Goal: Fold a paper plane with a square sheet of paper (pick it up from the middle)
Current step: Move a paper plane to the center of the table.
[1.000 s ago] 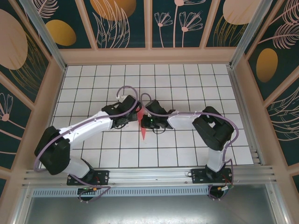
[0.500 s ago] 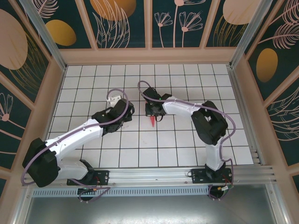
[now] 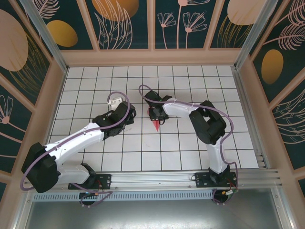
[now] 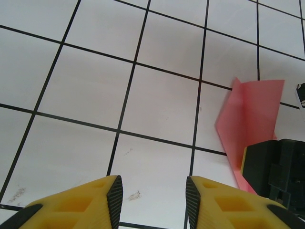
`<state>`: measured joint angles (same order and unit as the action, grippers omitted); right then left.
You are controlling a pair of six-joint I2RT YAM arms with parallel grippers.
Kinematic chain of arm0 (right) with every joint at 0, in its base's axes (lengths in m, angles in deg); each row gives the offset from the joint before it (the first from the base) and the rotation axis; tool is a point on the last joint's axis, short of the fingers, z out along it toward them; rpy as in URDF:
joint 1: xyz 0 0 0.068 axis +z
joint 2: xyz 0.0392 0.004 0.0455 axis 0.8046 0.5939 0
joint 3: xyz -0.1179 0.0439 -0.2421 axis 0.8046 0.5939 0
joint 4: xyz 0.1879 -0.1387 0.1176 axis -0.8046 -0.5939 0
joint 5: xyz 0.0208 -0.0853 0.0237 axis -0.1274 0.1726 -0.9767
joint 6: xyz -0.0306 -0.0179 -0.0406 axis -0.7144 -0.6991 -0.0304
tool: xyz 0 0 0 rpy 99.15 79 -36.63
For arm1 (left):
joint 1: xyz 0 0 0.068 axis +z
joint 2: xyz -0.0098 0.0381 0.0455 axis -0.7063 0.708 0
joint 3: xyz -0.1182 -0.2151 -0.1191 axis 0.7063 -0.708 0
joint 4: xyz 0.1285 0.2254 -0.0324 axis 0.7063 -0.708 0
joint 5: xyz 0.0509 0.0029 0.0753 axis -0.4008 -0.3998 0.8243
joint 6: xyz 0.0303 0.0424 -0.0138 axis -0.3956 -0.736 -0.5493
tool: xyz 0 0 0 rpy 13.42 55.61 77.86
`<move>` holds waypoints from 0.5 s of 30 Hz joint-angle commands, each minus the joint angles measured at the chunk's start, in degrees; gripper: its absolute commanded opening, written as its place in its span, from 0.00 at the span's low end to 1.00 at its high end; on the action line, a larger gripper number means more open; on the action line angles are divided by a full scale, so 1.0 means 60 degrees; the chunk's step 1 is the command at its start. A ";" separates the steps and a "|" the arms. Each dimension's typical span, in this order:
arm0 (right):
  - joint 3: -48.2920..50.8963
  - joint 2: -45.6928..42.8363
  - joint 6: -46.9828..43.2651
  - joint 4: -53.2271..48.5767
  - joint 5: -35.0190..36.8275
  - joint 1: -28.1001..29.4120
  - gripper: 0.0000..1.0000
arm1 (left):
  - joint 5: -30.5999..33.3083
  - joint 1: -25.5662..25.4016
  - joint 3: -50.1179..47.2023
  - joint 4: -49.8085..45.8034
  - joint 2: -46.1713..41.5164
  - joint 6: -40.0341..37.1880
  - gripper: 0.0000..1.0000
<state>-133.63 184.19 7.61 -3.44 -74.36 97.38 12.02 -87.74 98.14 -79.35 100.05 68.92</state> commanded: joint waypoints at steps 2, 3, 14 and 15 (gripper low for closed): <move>0.0005 0.0444 0.0177 -0.0348 -0.0080 -0.0051 0.27 | 0.0084 0.0067 0.0012 0.0131 0.0069 -0.0005 0.43; 0.0019 0.0487 0.0214 -0.0359 -0.0058 -0.0051 0.30 | 0.0073 0.0068 0.0006 0.0133 0.0080 -0.0017 0.43; -0.0009 0.1030 0.0405 -0.0557 0.0038 0.0002 0.35 | 0.0047 0.0107 -0.0049 0.0060 0.0143 0.0006 0.43; 0.0007 0.1072 0.0424 -0.0538 0.0045 0.0020 0.35 | 0.0060 0.0104 -0.0082 0.0083 0.0116 0.0033 0.43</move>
<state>-134.81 185.37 8.94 -3.90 -74.38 97.53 11.99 -87.56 98.14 -79.22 100.45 68.92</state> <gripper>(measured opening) 0.353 0.429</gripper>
